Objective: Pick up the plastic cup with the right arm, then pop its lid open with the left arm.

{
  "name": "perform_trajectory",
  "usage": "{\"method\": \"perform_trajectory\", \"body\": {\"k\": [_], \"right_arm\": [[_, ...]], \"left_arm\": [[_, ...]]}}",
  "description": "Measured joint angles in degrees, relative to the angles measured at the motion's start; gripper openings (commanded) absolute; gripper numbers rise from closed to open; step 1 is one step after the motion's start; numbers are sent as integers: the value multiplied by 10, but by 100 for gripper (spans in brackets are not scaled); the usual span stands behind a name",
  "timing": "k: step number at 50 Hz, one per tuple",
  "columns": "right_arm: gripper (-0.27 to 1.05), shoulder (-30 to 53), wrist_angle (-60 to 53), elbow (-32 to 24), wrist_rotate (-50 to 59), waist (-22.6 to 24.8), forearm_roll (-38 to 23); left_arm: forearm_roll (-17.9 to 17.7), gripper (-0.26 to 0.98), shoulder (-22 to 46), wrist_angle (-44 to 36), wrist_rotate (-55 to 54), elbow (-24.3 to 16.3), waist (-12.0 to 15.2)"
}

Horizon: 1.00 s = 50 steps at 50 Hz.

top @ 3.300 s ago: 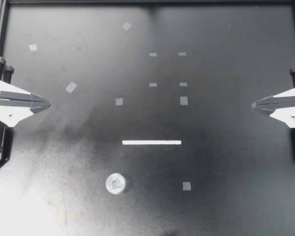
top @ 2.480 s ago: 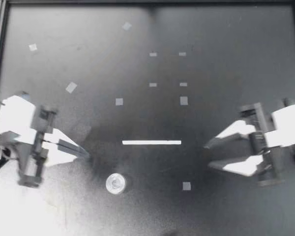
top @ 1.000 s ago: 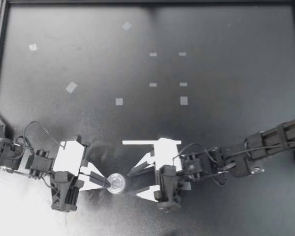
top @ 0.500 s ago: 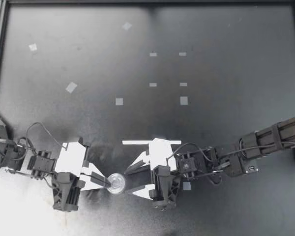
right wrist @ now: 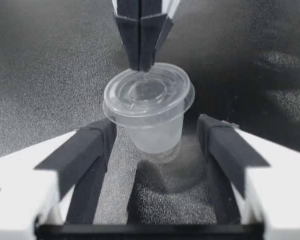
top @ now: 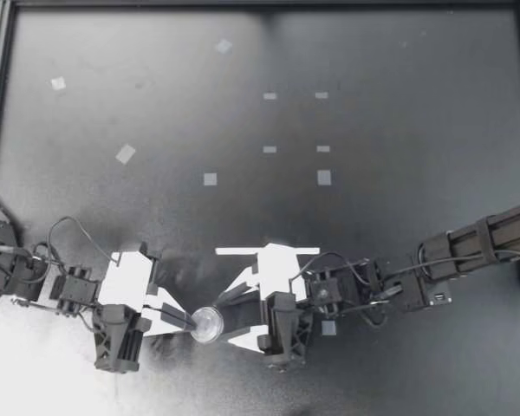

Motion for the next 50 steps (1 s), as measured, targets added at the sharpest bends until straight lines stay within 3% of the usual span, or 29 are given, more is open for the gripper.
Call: {"method": "perform_trajectory", "body": {"k": [43,50], "right_arm": [[64,1,117,-47,0,0,-17],[58,1,127,-48,0,0,-18]], "left_arm": [[0,-8,22,-19,3,1,0],[0,-8,23,-19,3,1,0]]}}
